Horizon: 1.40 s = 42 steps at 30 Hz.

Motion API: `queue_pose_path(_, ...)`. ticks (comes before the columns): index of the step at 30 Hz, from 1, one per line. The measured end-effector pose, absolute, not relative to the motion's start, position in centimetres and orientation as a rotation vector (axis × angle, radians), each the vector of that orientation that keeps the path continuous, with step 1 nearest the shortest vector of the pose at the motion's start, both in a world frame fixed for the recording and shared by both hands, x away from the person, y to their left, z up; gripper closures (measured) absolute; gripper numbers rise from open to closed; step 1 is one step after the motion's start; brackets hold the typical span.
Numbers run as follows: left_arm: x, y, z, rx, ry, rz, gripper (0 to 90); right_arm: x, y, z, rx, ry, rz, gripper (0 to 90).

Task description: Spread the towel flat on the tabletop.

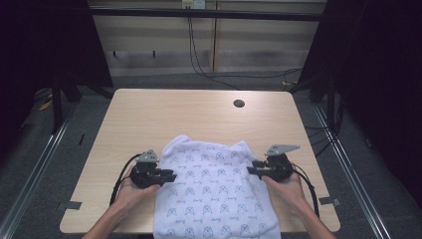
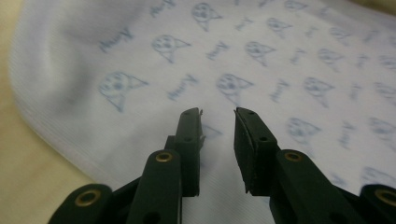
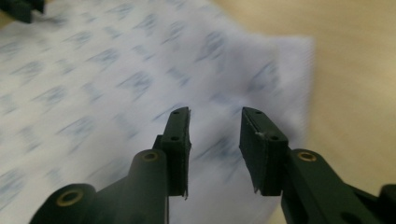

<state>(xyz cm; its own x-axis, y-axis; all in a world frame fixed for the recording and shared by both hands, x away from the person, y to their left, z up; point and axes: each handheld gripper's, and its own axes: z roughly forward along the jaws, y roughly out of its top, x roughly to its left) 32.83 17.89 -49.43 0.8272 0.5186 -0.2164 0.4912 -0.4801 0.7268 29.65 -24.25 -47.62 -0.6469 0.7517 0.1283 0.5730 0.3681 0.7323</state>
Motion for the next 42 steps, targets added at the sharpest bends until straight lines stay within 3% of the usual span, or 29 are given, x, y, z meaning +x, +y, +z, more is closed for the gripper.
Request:
queue_pose_path(5,34.0,17.9,-50.4,2.164,0.753,0.039,73.7,33.4,-23.4,-47.6,1.211,2.333,1.199,56.2)
queue_pose_path(7,33.6,17.8,-50.3,2.199,0.732,0.073,81.5,34.2,-22.9,-48.4,1.228,2.348,1.182,56.8)
queue_pose_path(8,33.5,17.9,-50.2,2.209,0.725,0.063,87.7,34.4,-22.7,-48.9,1.238,2.363,1.166,61.9)
queue_pose_path(9,33.3,17.8,-50.1,2.216,0.726,0.052,88.5,34.4,-22.6,-49.2,1.24,2.373,1.145,66.7)
queue_pose_path(11,32.6,18.0,-50.0,2.227,0.71,0.034,89.2,33.9,-22.5,-49.7,1.209,2.379,1.105,85.0)
queue_pose_path(16,30.8,18.3,-50.0,2.228,0.684,-0.058,89.4,31.2,-22.8,-50.0,1.18,2.449,1.067,87.1)
queue_pose_path(21,27.8,18.0,-49.9,2.254,0.623,-0.163,89.3,27.8,-23.7,-49.8,1.206,2.51,1.08,85.5)
queue_pose_path(24,26.0,17.9,-49.8,2.266,0.582,-0.221,87.7,25.8,-24.3,-49.4,1.193,2.546,1.105,71.8)
queue_pose_path(26,25.7,17.9,-49.4,2.279,0.567,-0.195,83.2,25.3,-25.0,-48.8,1.201,2.507,1.171,68.3)
queue_pose_path(31,28.7,19.0,-48.3,2.126,0.67,-0.116,79.4,27.7,-26.0,-47.7,1.249,2.382,1.215,70.6)
queue_pose_path(34,31.1,19.5,-48.4,2.082,0.762,-0.037,77.7,30.2,-25.7,-48.4,1.291,2.373,1.209,66.4)
queue_pose_path(37,33.2,19.2,-49.2,2.077,0.85,0.023,66.7,31.5,-25.0,-49.3,1.314,2.408,1.158,61.8)
queue_pose_path(39,33.7,18.7,-49.6,2.113,0.852,0.039,60.6,31.8,-24.4,-49.8,1.333,2.441,1.127,65.5)
queue_pose_path(40,33.8,18.5,-49.7,2.118,0.856,0.036,59.8,31.7,-24.2,-49.9,1.324,2.46,1.119,72.9)
queue_pose_path(41,33.8,18.2,-49.8,2.128,0.854,0.037,61.3,31.6,-24.1,-49.9,1.311,2.468,1.125,79.0)
queue_pose_path(42,33.7,18.0,-50.0,2.149,0.831,0.029,68.5,31.5,-24.0,-49.8,1.3,2.464,1.131,84.0)
